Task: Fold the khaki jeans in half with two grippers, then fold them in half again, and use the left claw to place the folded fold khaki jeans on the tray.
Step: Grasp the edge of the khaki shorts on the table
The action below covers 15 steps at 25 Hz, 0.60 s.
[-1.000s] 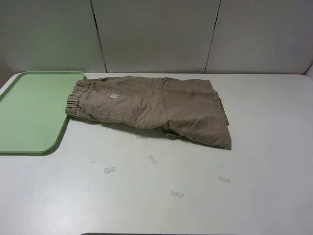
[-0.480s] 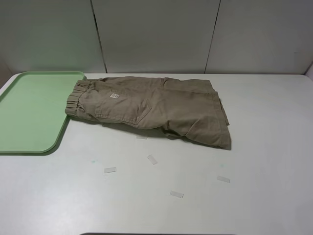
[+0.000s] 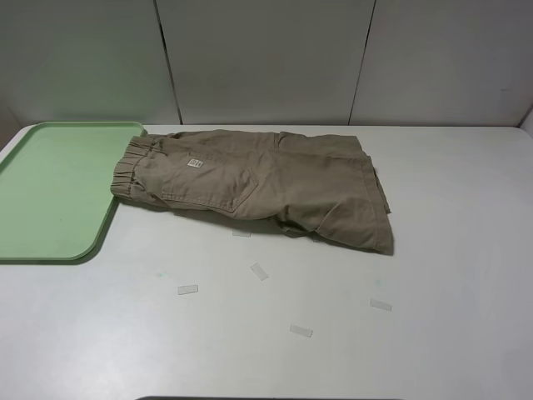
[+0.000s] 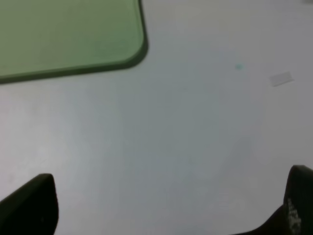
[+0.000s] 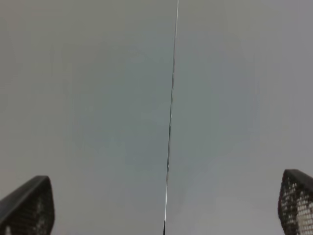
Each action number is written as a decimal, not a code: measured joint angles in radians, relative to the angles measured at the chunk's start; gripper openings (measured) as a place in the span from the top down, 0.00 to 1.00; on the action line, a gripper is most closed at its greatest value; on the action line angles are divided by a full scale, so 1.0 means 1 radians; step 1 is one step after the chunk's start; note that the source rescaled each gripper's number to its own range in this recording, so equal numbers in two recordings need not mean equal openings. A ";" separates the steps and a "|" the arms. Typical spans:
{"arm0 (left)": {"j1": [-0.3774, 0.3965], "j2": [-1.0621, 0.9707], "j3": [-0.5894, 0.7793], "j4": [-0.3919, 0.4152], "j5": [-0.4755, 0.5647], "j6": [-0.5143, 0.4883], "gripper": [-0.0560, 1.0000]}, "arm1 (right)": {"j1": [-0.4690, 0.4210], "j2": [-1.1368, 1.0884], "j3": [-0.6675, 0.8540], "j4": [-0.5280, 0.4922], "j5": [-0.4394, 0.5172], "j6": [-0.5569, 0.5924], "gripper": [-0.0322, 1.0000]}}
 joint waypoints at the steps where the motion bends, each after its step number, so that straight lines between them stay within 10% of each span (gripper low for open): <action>1: 0.000 0.000 0.000 -0.002 0.000 0.000 0.08 | 0.000 0.000 0.000 0.000 0.005 0.000 0.00; 15: 0.000 -0.055 0.000 -0.003 -0.006 -0.002 0.08 | 0.000 0.000 0.000 0.048 0.109 0.000 0.00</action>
